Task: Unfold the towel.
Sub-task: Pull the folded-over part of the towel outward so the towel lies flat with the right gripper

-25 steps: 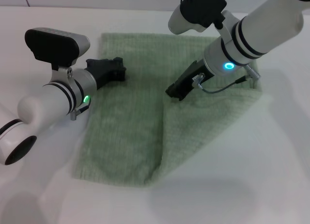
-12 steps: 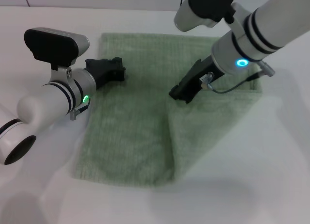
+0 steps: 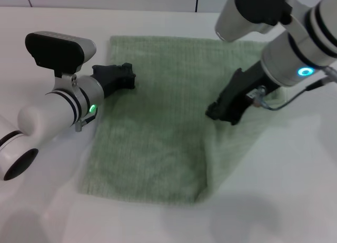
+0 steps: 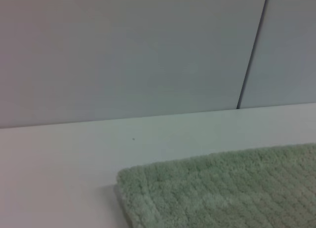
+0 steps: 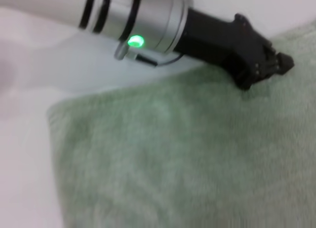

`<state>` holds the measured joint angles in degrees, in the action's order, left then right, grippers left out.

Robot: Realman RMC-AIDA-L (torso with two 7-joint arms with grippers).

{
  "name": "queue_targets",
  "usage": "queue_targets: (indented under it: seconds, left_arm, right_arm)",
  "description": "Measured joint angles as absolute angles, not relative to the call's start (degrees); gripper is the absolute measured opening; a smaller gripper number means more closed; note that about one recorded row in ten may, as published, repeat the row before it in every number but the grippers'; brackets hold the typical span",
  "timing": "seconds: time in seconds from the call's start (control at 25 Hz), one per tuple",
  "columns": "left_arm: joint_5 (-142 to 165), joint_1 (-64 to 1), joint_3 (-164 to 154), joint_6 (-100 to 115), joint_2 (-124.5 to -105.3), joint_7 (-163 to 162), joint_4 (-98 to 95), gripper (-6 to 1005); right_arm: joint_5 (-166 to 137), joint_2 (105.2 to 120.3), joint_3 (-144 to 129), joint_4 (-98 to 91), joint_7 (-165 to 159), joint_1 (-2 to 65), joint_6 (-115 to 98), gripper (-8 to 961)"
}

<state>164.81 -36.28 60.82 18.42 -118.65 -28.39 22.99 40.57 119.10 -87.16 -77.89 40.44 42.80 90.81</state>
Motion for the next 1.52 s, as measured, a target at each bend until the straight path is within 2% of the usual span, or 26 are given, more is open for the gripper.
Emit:
queue_targets:
  seconds: [0.24, 0.48, 1.04, 1.28, 1.52]
  left_arm:
    - [164.8, -36.2, 60.8, 18.3, -118.65, -28.4, 23.1, 1]
    - [164.8, -36.2, 60.8, 18.2, -118.61, -28.4, 23.1, 2]
    - [164.8, -36.2, 61.1, 18.2, -118.56, -28.2, 23.1, 5]
    - [164.8, -36.2, 61.3, 18.2, -118.45, -28.1, 23.1, 6]
    - [164.8, -36.3, 61.4, 18.2, -118.39, -28.0, 23.1, 7]
  right_arm:
    - [37.3, 119.09, -86.4, -88.4, 39.1, 39.5, 99.4, 22]
    - [34.4, 119.06, -88.4, -90.1, 36.1, 39.2, 101.3, 22]
    - [33.4, 118.7, -98.0, -84.6, 30.6, 40.6, 103.0, 22]
    - [33.3, 117.83, -101.8, -80.7, 27.8, 42.6, 103.7, 23]
    - [31.2, 117.79, -101.9, -80.8, 28.2, 43.1, 103.6, 25]
